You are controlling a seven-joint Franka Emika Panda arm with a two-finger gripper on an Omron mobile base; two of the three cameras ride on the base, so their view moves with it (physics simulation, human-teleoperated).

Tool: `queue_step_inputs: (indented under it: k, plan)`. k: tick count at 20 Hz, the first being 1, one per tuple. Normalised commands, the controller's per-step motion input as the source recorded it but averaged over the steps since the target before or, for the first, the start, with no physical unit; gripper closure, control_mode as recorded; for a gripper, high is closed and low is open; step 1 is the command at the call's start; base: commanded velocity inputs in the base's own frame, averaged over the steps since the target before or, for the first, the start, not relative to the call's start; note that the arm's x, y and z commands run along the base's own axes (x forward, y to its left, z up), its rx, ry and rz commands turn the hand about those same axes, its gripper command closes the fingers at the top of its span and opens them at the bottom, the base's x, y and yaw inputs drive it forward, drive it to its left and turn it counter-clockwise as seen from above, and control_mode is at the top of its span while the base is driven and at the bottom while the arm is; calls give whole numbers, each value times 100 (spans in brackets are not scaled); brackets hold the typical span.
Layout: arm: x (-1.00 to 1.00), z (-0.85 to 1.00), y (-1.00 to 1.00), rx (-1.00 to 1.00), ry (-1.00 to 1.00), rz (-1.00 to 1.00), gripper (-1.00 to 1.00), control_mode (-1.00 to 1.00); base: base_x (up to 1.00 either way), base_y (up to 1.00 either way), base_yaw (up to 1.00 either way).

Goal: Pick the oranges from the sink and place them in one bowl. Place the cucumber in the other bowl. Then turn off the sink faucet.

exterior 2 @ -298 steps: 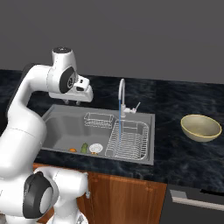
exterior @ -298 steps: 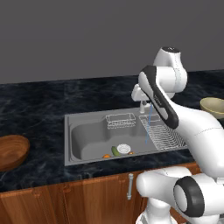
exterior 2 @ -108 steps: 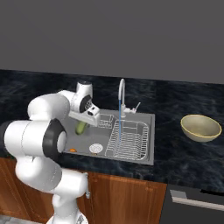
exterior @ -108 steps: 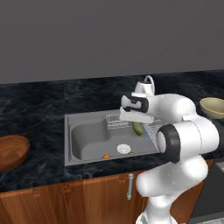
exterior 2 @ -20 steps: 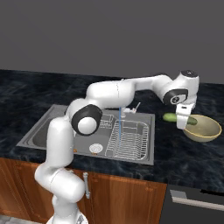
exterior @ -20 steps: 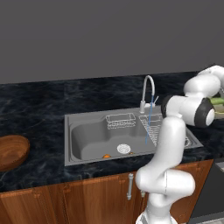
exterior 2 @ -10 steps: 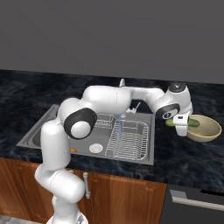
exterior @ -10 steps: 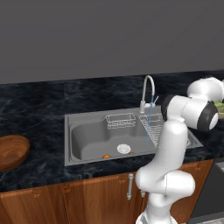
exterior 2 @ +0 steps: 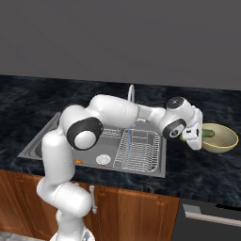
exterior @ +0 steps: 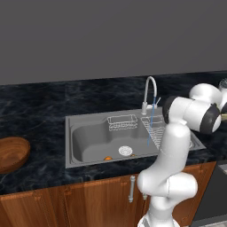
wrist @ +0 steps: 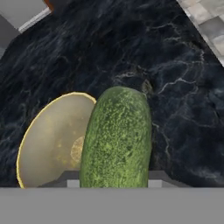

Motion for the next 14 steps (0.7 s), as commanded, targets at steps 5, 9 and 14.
queue_step_inputs:
  k: [5, 9, 14]
  plan:
    - [41, 26, -23, -8, 27, -5, 100, -100, 0, 0, 0]
    - [33, 37, -29, -3, 27, -6, 100, -100, 0, 0, 0]
    - [28, 5, -22, -3, 14, -5, 100, -100, 0, 0, 0]
